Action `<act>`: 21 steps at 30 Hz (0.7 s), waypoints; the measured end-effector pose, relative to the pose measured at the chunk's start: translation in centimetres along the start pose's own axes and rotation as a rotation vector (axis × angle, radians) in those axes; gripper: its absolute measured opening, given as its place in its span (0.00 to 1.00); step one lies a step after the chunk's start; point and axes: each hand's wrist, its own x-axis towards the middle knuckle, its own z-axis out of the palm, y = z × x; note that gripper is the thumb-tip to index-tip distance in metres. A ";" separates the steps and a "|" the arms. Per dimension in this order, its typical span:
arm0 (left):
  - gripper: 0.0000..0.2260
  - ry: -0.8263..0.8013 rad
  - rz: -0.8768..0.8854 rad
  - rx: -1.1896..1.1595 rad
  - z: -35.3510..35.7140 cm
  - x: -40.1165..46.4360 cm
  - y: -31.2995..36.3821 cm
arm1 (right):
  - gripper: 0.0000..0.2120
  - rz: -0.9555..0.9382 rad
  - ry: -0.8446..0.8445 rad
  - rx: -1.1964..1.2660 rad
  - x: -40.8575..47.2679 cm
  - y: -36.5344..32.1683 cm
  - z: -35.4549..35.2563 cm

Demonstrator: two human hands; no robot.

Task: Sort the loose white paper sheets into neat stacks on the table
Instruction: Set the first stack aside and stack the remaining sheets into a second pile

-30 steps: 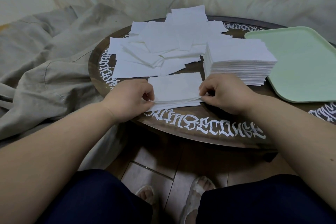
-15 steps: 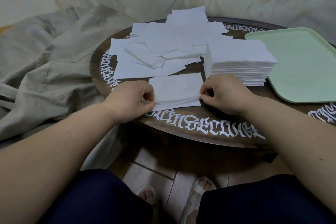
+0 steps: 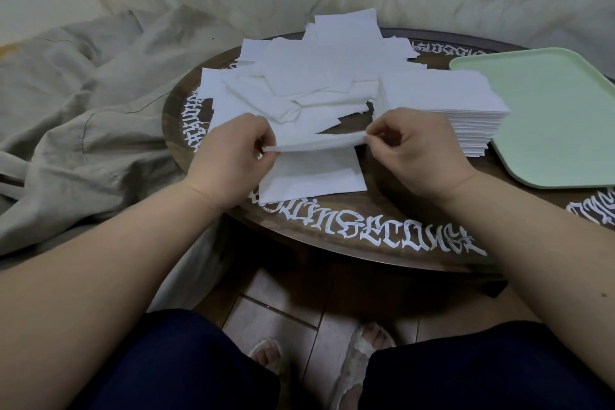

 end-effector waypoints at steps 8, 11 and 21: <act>0.09 -0.220 0.111 0.063 -0.8 -1.2 -1.5 | 0.04 -0.148 -0.249 -0.116 -0.5 -0.3 0.9; 0.09 -0.343 0.082 0.079 -0.6 -1.3 -1.7 | 0.05 -0.126 -0.377 -0.158 -0.7 -0.3 1.2; 0.10 -0.366 0.056 0.029 -1.0 -1.5 -1.7 | 0.02 -0.106 -0.441 -0.121 -0.5 -0.2 1.0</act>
